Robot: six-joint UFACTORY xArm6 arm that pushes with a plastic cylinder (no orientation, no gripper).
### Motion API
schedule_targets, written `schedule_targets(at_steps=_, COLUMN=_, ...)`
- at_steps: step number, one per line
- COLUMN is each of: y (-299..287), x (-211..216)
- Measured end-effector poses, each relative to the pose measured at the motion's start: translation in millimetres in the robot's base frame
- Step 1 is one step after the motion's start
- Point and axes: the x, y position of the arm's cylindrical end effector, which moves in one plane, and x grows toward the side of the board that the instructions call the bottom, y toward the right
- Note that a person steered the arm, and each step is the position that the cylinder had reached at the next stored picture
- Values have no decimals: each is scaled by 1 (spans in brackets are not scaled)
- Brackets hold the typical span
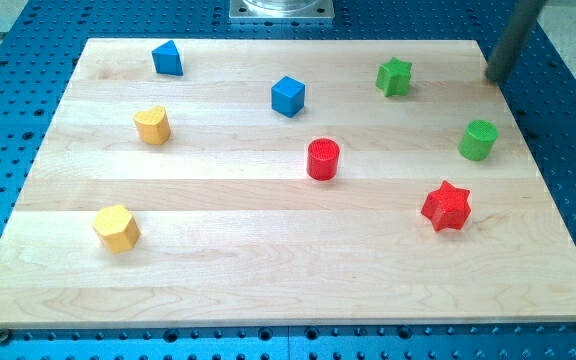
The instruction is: Place the arm to the bottom right side of the board
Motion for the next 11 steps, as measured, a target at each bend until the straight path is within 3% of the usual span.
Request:
schedule_targets(at_steps=1, y=-39, x=9)
schedule_targets(at_steps=2, y=-40, x=75)
schedule_targets(at_steps=3, y=-76, x=65)
schedule_targets(at_steps=5, y=-85, x=137)
schedule_targets(at_steps=6, y=-90, x=138)
schedule_targets(at_steps=7, y=-100, x=197)
schedule_targets(at_steps=8, y=-45, x=201)
schedule_targets(at_steps=9, y=-2, x=263)
schedule_targets(at_steps=10, y=-71, x=307)
schedule_targets(at_steps=11, y=-76, x=275)
